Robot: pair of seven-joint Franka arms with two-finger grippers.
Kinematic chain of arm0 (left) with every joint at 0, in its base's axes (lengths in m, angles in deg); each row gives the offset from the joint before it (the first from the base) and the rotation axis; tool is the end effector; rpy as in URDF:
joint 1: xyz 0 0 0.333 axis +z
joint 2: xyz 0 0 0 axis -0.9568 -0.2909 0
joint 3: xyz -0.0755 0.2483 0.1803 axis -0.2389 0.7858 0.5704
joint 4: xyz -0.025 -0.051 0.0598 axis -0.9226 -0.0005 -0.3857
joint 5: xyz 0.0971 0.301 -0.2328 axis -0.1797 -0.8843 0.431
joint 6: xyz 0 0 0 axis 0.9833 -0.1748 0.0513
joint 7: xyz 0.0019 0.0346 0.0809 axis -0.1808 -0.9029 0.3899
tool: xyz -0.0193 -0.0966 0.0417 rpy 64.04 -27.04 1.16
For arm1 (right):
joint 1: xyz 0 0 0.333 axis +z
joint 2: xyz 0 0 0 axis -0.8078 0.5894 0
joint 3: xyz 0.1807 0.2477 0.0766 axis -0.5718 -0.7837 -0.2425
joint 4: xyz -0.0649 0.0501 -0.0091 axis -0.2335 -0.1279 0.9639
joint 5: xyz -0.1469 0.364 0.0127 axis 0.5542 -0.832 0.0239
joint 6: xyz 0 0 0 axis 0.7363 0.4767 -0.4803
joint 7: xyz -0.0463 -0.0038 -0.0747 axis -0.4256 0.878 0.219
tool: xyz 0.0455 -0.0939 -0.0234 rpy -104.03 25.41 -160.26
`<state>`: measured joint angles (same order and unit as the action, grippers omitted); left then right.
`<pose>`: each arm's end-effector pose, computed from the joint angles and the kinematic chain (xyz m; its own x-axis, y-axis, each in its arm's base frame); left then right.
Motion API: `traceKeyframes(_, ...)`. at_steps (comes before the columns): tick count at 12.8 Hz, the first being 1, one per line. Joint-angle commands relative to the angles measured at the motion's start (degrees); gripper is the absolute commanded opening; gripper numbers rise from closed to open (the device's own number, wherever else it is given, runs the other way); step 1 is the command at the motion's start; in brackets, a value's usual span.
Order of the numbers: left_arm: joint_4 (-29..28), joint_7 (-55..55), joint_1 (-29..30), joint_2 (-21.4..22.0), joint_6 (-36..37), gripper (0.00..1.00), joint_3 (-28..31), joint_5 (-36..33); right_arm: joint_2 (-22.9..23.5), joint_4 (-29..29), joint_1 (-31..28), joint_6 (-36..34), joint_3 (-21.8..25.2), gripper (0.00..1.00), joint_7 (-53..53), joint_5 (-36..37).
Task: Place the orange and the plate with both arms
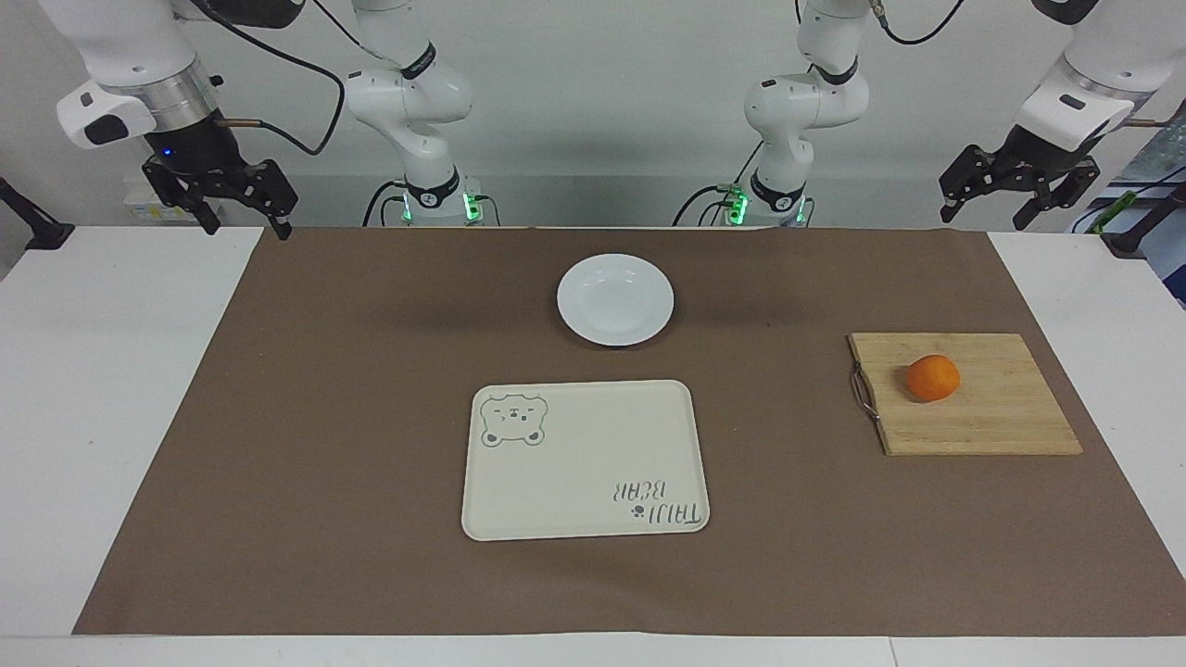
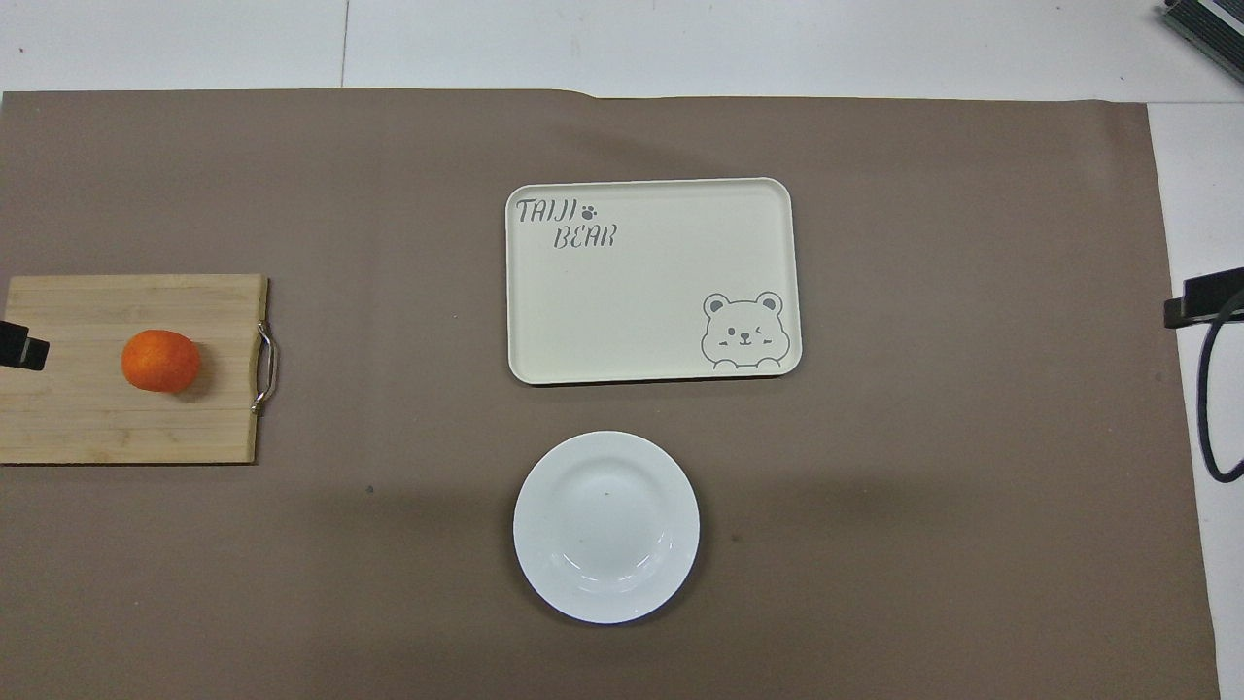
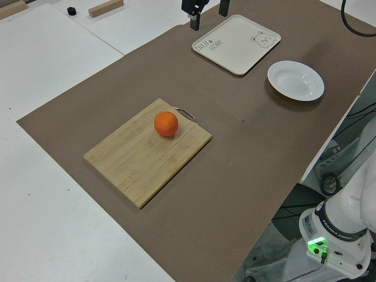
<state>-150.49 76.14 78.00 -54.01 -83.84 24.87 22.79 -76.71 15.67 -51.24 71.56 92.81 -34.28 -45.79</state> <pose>0.5315 0.0144 0.6679 0.9816 -0.1886 -0.0313 -0.1881 -0.9820 0.0189 0.5428 -0.0643 0.6570 0.9930 -0.1137 0.0327 -0.1138 -0.9935 0.0000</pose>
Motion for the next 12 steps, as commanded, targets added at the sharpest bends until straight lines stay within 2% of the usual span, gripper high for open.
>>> traceKeyframes(1,-1.1,-0.6,-0.5,0.9,-0.5,1.00,0.2,-0.5,-0.5,0.1,-0.5,-0.7,-0.4,1.00,-0.9,-1.3)
traceKeyframes(12,-1.2,0.2,-0.5,0.9,-0.7,1.00,0.2,-0.5,-0.5,0.1,-0.5,-0.7,-0.4,1.00,-0.8,-1.3)
